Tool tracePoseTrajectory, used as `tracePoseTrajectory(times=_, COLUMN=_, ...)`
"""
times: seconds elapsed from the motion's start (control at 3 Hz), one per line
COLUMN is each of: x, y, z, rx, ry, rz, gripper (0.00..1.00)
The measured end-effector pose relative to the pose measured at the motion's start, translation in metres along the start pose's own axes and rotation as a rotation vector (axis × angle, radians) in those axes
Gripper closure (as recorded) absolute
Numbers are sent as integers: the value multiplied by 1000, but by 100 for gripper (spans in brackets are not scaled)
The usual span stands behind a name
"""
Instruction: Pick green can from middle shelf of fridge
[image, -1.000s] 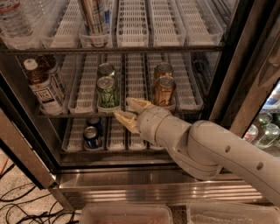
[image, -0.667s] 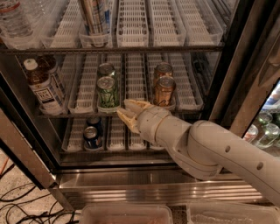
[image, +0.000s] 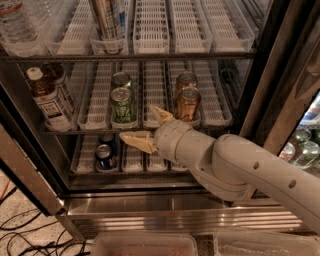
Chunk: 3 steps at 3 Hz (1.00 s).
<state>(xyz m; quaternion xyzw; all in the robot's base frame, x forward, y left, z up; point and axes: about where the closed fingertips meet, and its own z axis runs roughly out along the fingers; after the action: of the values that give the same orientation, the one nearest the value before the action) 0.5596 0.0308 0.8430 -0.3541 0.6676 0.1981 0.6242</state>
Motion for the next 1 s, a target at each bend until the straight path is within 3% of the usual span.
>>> tracePoseTrajectory(times=0.33, x=0, y=1, z=6, rx=-15, ry=3, rz=2, gripper=19)
tracePoseTrajectory(times=1.0, x=-1, y=4, z=25, rx=-48, ry=-5, rz=12, gripper=29)
